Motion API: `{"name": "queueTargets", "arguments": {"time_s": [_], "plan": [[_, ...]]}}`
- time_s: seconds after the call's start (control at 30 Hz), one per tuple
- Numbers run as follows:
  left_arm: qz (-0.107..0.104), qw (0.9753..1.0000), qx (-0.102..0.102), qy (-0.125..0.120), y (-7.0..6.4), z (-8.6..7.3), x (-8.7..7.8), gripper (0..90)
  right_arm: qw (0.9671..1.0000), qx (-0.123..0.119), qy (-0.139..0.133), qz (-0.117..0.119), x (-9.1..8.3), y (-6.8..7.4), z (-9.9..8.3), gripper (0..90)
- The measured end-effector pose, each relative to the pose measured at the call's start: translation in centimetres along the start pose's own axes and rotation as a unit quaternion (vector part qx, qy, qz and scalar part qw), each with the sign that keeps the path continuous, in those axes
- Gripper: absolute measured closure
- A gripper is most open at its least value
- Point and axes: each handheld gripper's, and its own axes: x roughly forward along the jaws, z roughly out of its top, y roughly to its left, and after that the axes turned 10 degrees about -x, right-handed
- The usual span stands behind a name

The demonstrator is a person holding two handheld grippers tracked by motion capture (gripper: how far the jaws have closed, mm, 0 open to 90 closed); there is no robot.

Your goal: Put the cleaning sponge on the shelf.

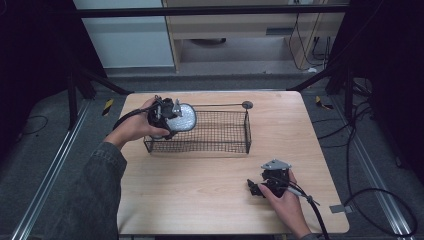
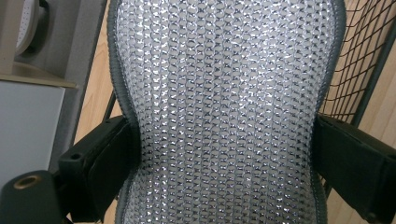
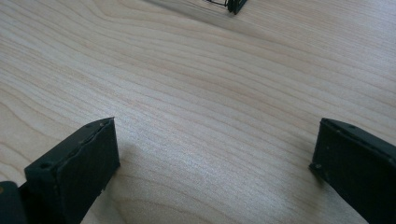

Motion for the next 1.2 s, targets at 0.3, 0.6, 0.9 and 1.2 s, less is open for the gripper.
{"name": "queueTargets", "arguments": {"time_s": [0.3, 0.6, 0.9, 1.2], "plan": [[-0.010, 0.9999, -0.012, 0.003, -0.1, 0.8, 1.0, 4.9, 1.0000, 0.000, 0.000, 0.000, 0.0, 0.0, 0.0, 0.7], [-0.018, 0.9991, -0.038, -0.012, 0.4, 1.0, 0.7, 3.8, 1.0000, 0.001, -0.001, 0.001, 0.0, 0.0, 0.0, 0.7], [-0.023, 0.9988, -0.032, -0.028, -0.4, 1.1, 0.1, 5.0, 1.0000, 0.001, -0.001, 0.002, 0.0, 0.0, 0.0, 0.7], [-0.048, 0.9982, -0.028, -0.023, -0.8, 1.3, -0.2, 5.2, 1.0000, 0.001, 0.000, 0.001, 0.0, 0.0, 0.0, 0.7]]}}
